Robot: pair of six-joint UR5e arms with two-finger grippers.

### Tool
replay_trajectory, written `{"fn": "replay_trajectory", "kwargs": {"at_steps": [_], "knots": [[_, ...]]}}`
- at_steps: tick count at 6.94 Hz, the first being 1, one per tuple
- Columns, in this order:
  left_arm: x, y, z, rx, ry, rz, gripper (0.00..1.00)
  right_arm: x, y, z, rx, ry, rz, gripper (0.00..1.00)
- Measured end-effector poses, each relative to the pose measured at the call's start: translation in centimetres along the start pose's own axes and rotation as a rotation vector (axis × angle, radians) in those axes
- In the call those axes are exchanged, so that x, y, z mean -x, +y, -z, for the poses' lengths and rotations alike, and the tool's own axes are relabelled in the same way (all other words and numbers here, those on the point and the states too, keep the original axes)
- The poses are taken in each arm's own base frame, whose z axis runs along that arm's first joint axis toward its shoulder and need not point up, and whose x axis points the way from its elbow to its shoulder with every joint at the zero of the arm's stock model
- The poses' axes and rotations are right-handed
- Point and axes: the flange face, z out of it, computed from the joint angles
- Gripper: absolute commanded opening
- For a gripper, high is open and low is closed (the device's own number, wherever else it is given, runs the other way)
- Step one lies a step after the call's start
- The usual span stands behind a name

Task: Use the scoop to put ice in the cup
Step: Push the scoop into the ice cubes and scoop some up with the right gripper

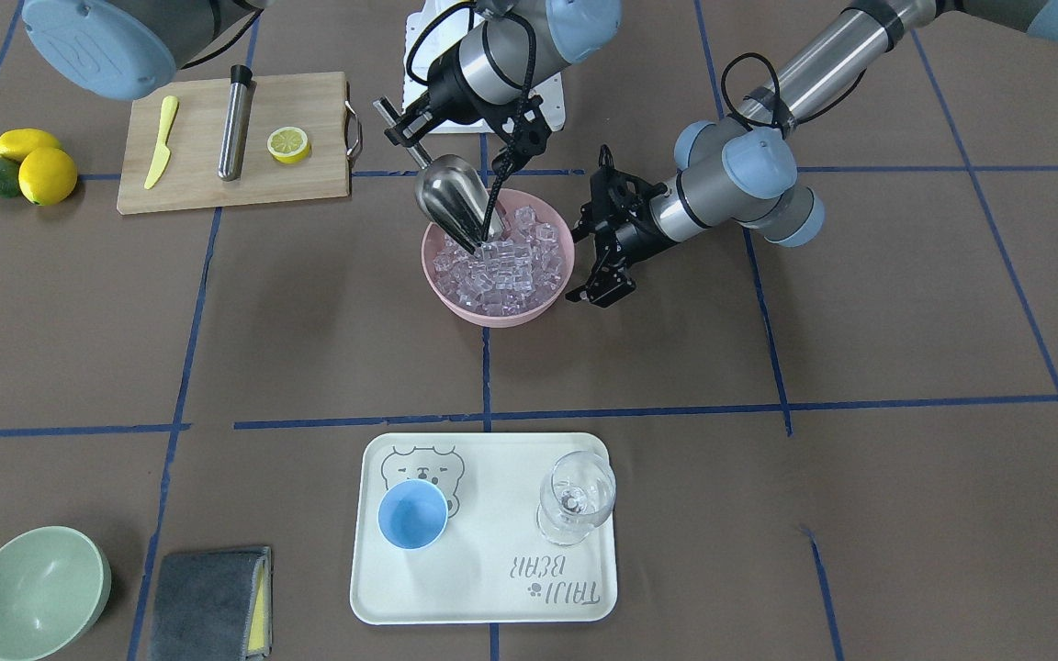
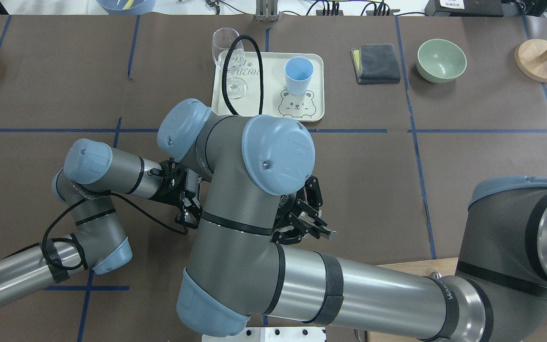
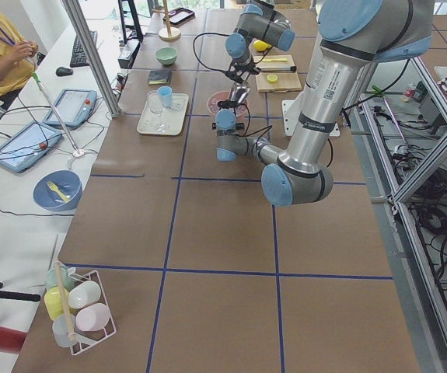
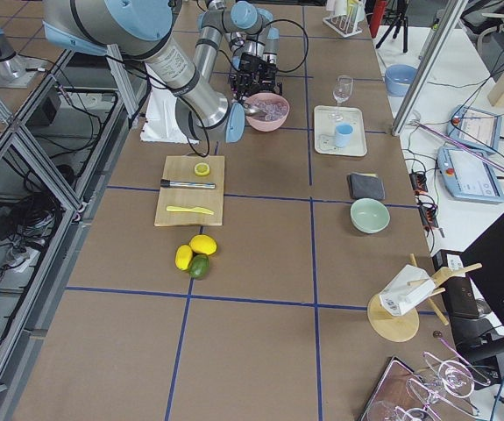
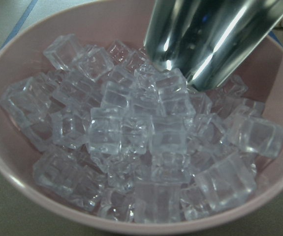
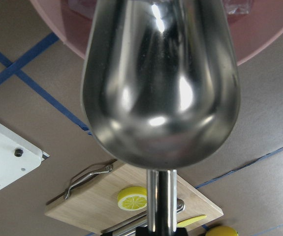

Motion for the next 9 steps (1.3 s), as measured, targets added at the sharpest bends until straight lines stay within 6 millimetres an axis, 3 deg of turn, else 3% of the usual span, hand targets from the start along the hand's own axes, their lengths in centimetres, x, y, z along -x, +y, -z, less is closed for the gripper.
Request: {"fn": "replay_trajectory", "kwargs": {"at_steps": [3,9], "knots": [[0.0,0.0,0.0,0.000,-0.001,0.000,1.00,0.1,-3.2,-1.2,-0.033,-0.001,0.008,0.00],[-0.1,0.1,-0.1,0.002,0.000,0.003,1.00,-0.3,-5.4,-3.7,-0.137,-0.010,0.006,0.00]]}}
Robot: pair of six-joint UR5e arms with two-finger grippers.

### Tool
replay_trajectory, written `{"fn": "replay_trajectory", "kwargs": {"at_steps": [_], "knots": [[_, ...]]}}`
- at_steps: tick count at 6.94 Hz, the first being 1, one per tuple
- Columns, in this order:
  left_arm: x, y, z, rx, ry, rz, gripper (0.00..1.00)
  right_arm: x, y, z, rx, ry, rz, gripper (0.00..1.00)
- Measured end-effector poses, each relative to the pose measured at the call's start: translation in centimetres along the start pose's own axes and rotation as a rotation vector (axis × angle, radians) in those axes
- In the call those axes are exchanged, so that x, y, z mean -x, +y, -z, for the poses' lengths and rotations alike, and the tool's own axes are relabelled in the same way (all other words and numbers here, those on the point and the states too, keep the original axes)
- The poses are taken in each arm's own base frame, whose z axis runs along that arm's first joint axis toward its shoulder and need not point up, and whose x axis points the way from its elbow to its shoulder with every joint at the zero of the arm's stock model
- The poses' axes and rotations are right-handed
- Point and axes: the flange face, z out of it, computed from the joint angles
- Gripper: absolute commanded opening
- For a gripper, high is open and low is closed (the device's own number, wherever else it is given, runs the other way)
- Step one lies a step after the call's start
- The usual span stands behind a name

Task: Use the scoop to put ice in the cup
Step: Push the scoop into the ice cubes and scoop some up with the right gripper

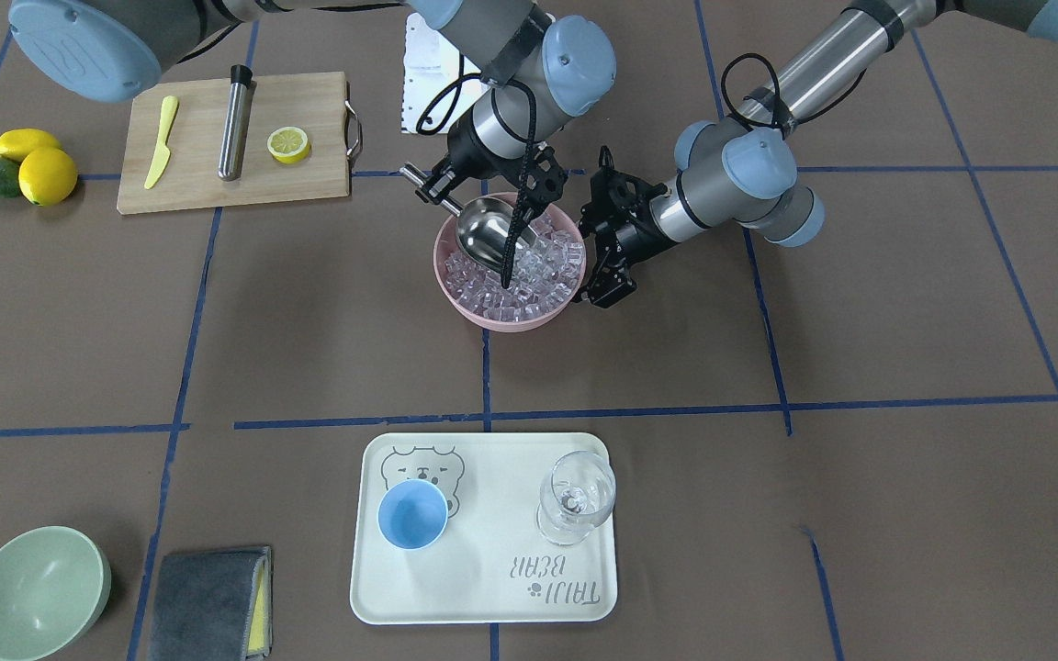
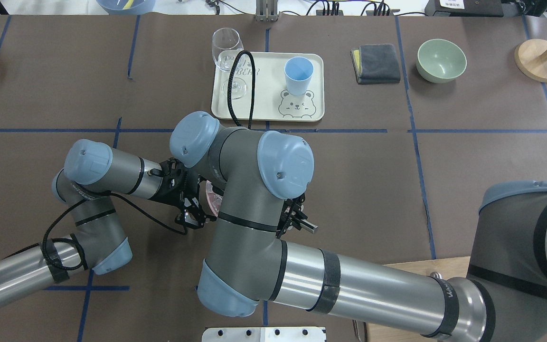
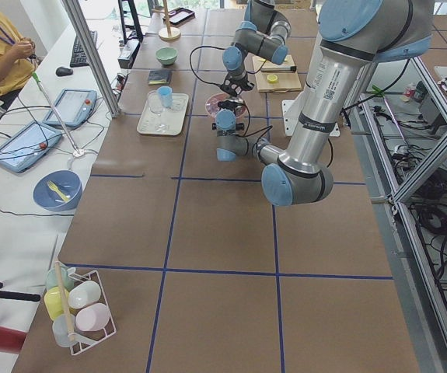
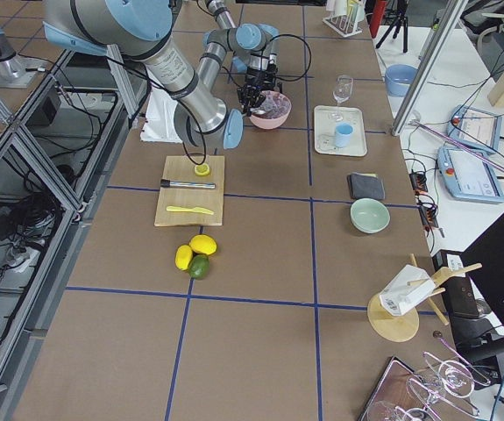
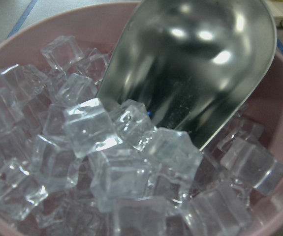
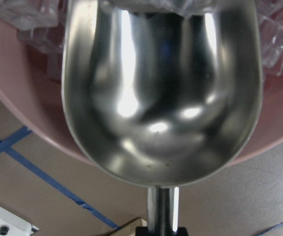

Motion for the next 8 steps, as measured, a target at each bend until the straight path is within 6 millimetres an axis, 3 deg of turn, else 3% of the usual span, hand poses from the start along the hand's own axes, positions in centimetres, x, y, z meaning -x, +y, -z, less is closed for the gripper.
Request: {"fn": "replay_trajectory", "kwargs": {"at_steps": [4,8], "knots": [[-0.1,0.1,-0.1,0.002,0.001,0.001,1.00,-0.7,-0.3,-2.3,-0.083,-0.009,-0.014,0.00],[0.0,0.3,-0.2,0.006,0.001,0.003,1.00,-1.4,2.7,-2.3,-0.156,-0.020,-0.003,0.00]]}}
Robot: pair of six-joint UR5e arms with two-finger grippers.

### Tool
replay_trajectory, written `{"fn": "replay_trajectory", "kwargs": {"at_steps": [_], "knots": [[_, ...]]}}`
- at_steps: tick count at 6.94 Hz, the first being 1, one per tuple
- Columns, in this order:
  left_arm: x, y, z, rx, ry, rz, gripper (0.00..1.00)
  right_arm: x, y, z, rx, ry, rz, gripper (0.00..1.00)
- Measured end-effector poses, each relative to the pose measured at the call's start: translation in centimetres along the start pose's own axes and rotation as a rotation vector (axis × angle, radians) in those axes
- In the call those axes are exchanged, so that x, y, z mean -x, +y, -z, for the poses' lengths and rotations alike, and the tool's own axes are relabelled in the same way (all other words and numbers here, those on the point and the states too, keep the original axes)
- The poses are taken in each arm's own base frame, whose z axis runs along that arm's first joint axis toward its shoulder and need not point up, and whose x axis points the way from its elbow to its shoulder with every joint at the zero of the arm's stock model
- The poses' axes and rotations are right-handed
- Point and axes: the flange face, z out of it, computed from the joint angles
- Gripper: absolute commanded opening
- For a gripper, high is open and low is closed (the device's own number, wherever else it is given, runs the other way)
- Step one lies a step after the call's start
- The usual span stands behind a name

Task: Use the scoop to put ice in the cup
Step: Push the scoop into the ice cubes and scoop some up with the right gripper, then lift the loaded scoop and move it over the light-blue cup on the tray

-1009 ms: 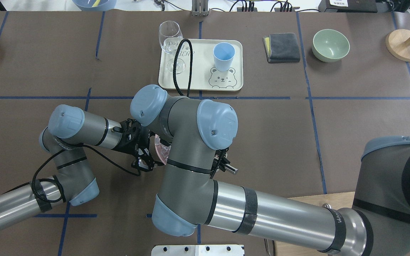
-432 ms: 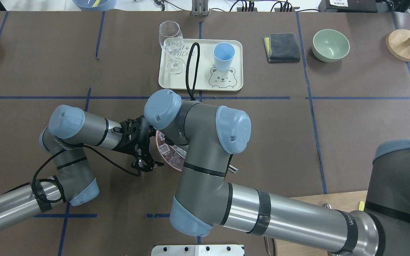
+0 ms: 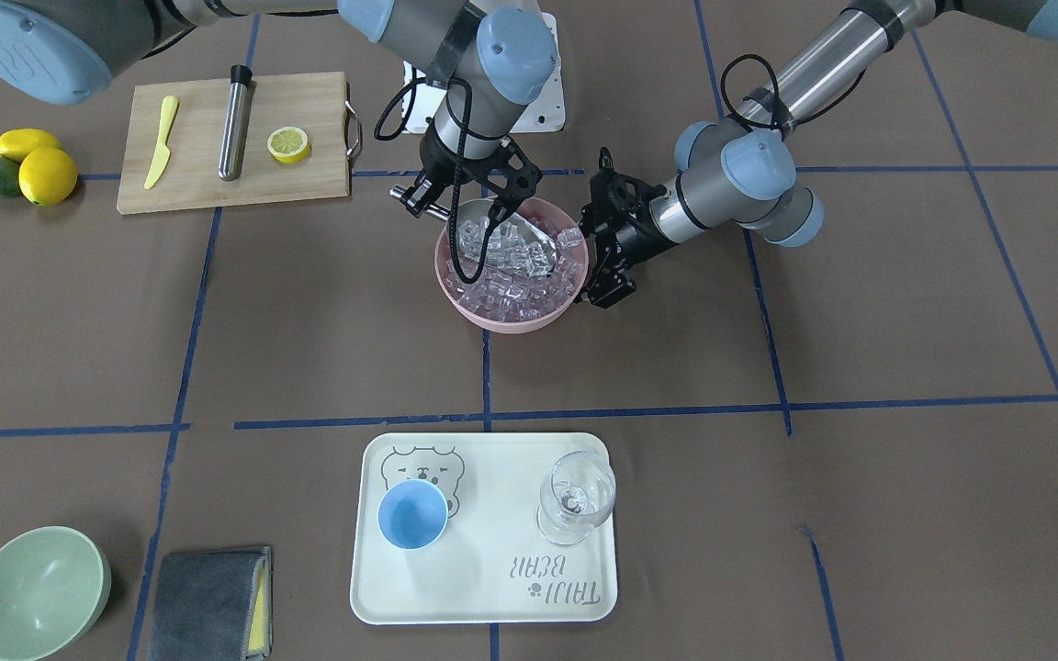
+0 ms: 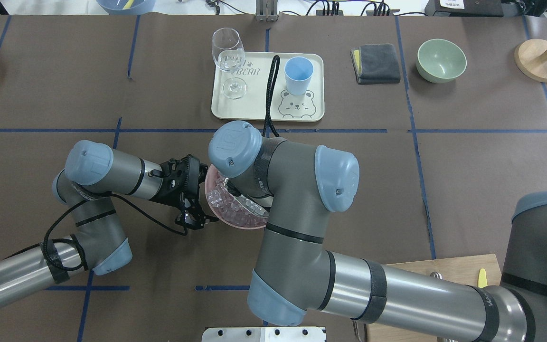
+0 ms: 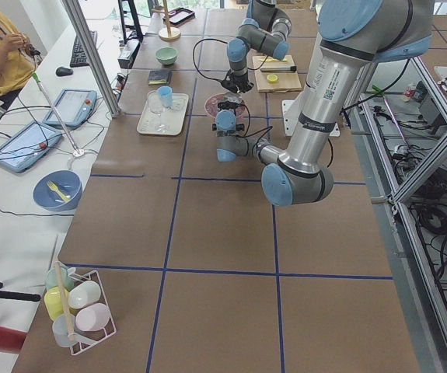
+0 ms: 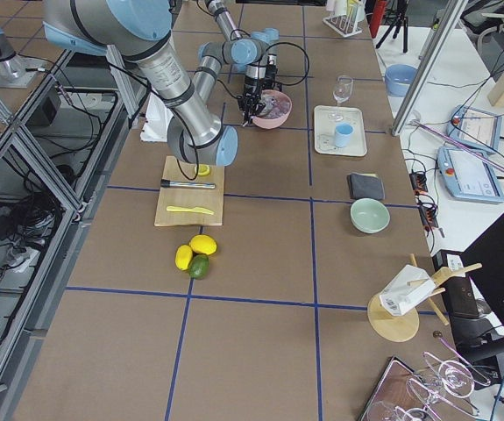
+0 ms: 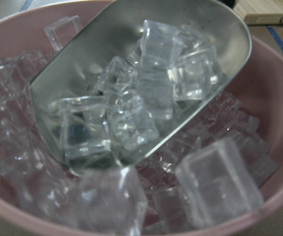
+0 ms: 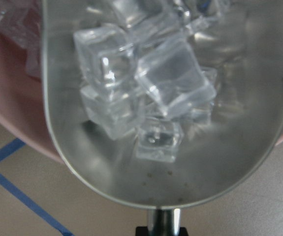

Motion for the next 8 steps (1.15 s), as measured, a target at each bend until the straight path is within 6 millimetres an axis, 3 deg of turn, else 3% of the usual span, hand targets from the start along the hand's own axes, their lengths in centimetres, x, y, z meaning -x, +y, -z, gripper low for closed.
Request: {"fn": "replay_trajectory", "kwargs": {"at_steps": [3,5,8], "knots": [[0.0,-0.1,0.0,-0.001,0.000,-0.001,1.00,-2.2,2.2,3.4,0.005,0.002,-0.040,0.00],[0.0,0.0,0.0,0.000,0.001,0.000,1.00,-6.5,3.5,5.8,0.010,0.000,-0.091,0.00],[0.0,0.5,0.3,0.004,0.003,-0.001,1.00,-12.0,5.0,7.0,0.063,0.000,-0.093,0.00]]}}
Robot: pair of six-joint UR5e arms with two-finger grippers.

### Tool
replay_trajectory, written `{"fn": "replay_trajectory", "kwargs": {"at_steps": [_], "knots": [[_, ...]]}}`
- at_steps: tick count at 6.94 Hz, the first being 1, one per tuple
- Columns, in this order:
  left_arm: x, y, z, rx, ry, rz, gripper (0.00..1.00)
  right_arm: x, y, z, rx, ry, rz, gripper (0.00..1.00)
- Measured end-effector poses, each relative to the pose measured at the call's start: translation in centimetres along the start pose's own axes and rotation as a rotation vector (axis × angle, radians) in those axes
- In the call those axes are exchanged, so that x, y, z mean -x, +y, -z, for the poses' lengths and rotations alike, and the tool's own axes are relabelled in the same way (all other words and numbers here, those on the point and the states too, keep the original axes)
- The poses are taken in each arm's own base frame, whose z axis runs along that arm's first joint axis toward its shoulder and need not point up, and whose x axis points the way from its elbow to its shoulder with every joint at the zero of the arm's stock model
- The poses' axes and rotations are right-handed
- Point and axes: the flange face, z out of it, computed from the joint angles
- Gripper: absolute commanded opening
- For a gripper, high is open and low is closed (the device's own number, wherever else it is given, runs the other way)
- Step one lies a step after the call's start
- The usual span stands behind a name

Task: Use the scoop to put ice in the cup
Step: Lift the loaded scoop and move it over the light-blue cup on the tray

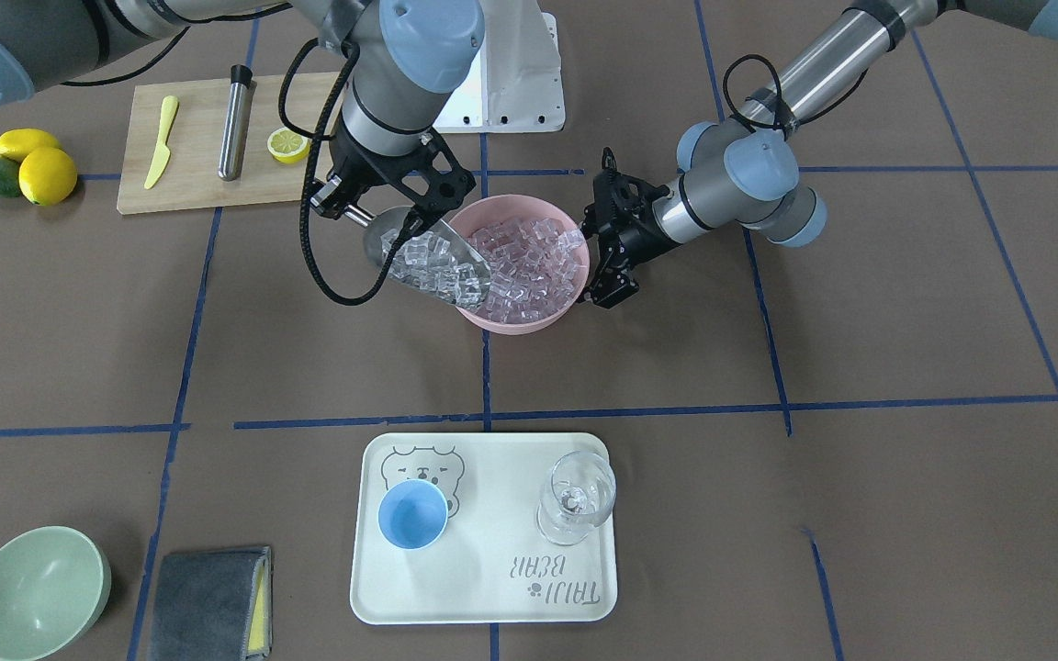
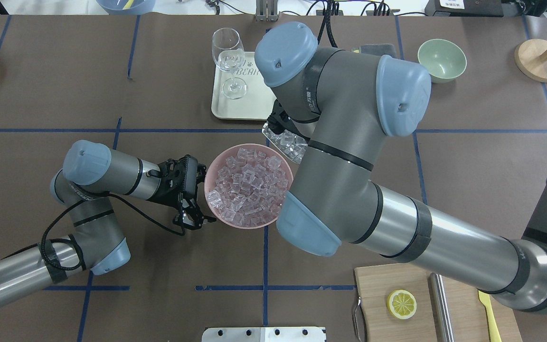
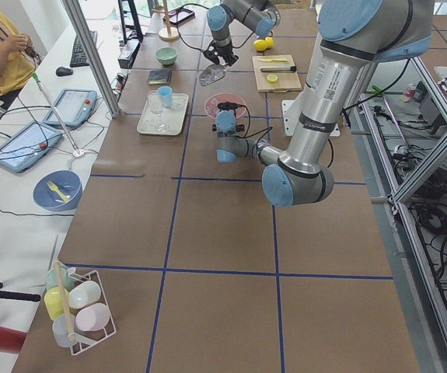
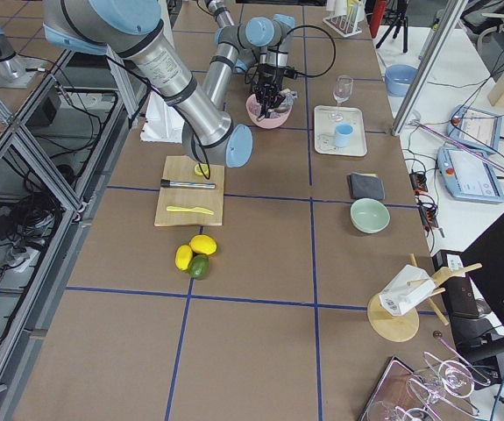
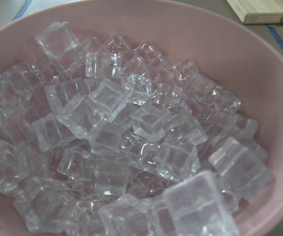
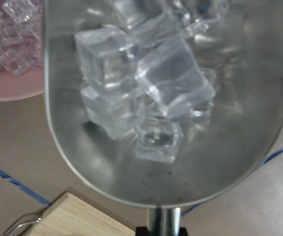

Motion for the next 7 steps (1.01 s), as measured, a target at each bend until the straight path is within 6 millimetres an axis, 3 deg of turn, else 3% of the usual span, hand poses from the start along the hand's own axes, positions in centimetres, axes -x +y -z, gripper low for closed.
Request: {"fn": "replay_trajectory", "kwargs": {"at_steps": [2,5,7], "knots": [[0.1,0.2,0.2,0.001,-0.002,0.000,1.00,-3.6,-0.4,0.5,0.031,-0.022,-0.034,0.00],[0.1,0.2,0.2,0.001,-0.002,0.001,1.00,-11.4,-5.4,3.0,0.107,-0.045,-0.039,0.00],[0.1,0.2,0.2,0.001,-0.002,0.002,1.00,-15.6,-7.9,1.6,0.158,-0.042,-0.034,0.00]]}}
